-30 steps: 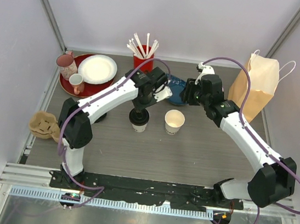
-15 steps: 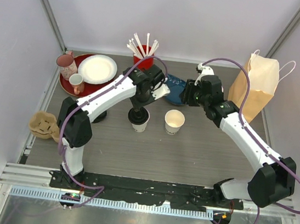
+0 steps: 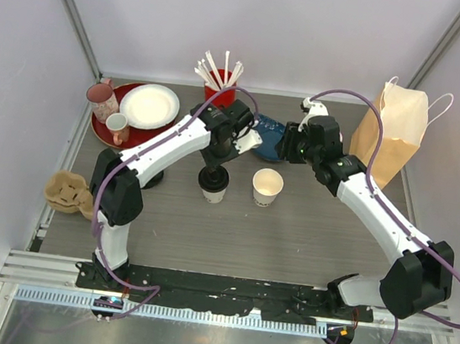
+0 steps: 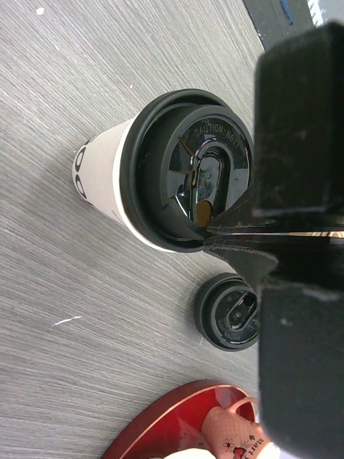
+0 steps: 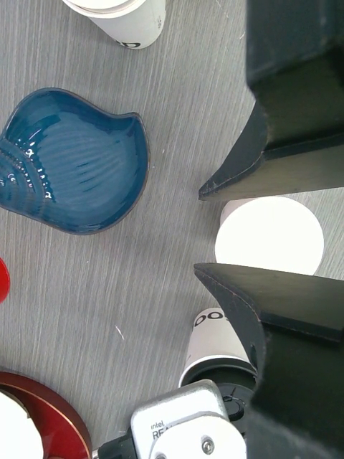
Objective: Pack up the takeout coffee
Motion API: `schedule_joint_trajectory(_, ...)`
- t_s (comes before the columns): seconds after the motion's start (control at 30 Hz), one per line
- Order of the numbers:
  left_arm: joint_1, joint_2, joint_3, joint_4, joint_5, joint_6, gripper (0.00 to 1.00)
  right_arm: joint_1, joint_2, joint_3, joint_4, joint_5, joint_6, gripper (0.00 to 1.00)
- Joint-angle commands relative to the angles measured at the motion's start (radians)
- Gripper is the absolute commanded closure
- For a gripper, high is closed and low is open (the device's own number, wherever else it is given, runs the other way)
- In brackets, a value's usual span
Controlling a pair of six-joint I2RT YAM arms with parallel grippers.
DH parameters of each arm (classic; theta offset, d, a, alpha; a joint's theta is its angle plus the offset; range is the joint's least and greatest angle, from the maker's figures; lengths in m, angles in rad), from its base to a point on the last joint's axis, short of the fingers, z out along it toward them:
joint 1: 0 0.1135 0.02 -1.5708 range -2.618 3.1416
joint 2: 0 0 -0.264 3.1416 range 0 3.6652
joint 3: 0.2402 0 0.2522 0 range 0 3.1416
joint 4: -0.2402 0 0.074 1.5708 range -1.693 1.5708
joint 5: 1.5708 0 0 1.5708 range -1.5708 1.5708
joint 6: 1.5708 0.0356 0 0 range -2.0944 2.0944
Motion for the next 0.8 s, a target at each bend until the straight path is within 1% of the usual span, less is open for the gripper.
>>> schedule_joint_trajectory(0.0,-0.004,0.009,0.033,-0.002,-0.008,0.016,1.00,-0.004,-0.034,-0.008,0.046,-0.003,-0.008,0.54)
schedule_joint_trajectory(0.7,-0.004,0.020,0.061,-0.005,0.009,0.008,1.00,-0.003,-0.030,-0.011,0.050,-0.003,-0.008,0.54)
schedule_joint_trajectory(0.77,-0.004,0.018,0.065,-0.008,0.017,0.007,1.00,-0.004,-0.025,-0.008,0.052,-0.037,-0.006,0.54)
